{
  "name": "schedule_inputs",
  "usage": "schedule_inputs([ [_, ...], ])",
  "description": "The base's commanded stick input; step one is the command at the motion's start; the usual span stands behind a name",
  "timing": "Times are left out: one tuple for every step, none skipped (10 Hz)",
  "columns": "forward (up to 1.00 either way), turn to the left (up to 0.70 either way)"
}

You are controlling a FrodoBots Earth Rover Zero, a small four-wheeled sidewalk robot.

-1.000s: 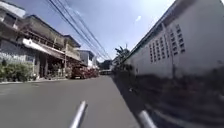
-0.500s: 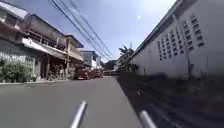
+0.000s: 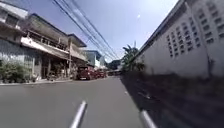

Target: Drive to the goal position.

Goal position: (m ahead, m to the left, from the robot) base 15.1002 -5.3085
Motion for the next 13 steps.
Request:
schedule_inputs([
  [1.0, 0.0],
  [1.0, 0.0],
  [1.0, 0.0],
  [1.0, 0.0],
  [1.0, 0.0],
  [1.0, 0.0],
  [1.0, 0.0],
  [1.0, -0.25],
  [1.0, -0.4],
  [1.0, -0.4],
  [1.0, -0.4],
  [1.0, -0.4],
  [1.0, -0.36],
])
